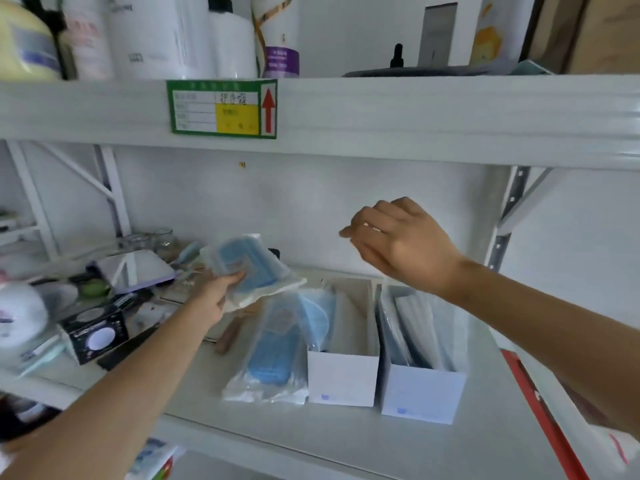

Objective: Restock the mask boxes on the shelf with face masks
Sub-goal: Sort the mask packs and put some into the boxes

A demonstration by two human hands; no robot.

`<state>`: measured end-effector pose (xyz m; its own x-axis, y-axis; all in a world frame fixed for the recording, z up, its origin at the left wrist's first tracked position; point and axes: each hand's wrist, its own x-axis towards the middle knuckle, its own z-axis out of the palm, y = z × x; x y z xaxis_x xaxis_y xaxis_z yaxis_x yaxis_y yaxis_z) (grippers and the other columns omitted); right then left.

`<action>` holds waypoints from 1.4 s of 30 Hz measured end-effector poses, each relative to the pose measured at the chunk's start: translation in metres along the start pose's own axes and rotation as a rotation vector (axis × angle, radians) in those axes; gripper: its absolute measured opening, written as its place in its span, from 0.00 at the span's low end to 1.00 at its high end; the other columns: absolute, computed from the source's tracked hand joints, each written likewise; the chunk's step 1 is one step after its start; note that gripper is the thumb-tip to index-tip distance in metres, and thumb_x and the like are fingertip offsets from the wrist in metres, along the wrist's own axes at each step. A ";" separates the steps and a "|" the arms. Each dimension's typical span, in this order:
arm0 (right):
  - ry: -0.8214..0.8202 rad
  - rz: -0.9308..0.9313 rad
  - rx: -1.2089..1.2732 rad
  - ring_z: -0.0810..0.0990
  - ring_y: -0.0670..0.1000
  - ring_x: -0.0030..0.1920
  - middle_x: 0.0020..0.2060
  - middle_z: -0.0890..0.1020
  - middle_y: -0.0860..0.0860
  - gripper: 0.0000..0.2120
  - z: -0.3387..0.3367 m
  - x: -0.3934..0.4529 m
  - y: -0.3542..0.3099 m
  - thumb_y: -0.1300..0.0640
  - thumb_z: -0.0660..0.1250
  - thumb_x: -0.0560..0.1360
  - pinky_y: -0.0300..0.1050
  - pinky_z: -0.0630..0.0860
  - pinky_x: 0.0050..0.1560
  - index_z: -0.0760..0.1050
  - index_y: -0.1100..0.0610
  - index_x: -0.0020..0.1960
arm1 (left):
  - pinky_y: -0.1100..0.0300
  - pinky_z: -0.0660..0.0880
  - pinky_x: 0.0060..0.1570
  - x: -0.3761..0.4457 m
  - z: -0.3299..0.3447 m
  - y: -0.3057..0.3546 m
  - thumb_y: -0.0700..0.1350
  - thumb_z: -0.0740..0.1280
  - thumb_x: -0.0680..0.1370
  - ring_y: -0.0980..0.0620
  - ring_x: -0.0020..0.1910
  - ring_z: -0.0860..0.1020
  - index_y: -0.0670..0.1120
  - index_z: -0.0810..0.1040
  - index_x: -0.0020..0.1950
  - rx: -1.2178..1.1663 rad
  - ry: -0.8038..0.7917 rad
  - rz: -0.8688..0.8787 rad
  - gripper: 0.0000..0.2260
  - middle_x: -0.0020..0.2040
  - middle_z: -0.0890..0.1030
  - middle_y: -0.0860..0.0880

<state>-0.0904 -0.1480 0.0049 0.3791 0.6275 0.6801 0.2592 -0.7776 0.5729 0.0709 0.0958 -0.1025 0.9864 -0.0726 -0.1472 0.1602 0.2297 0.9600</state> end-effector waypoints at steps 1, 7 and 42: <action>-0.011 0.035 -0.007 0.82 0.54 0.34 0.39 0.84 0.50 0.10 -0.002 -0.003 0.008 0.59 0.62 0.74 0.44 0.71 0.37 0.83 0.55 0.46 | 0.52 0.76 0.43 0.005 -0.003 -0.008 0.35 0.67 0.75 0.48 0.39 0.78 0.40 0.76 0.58 -0.009 0.027 0.001 0.11 0.61 0.77 0.38; -0.093 0.215 -0.052 0.82 0.56 0.33 0.37 0.83 0.53 0.13 -0.002 -0.023 0.031 0.59 0.59 0.74 0.45 0.76 0.34 0.82 0.59 0.44 | 0.42 0.74 0.58 0.023 -0.003 -0.041 0.35 0.70 0.72 0.40 0.57 0.78 0.42 0.76 0.53 0.235 -0.046 -0.003 0.11 0.59 0.79 0.36; -1.147 1.452 0.350 0.78 0.51 0.27 0.40 0.80 0.60 0.16 0.060 0.038 -0.106 0.60 0.57 0.78 0.40 0.77 0.25 0.66 0.66 0.63 | 0.64 0.70 0.29 0.020 0.031 0.006 0.52 0.51 0.82 0.52 0.33 0.74 0.41 0.68 0.57 1.066 -0.930 0.217 0.15 0.39 0.75 0.48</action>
<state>-0.0505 -0.0437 -0.0571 0.7340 -0.6510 -0.1938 -0.6762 -0.6738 -0.2978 0.0903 0.0659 -0.0922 0.5395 -0.8246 -0.1704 -0.5016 -0.4773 0.7215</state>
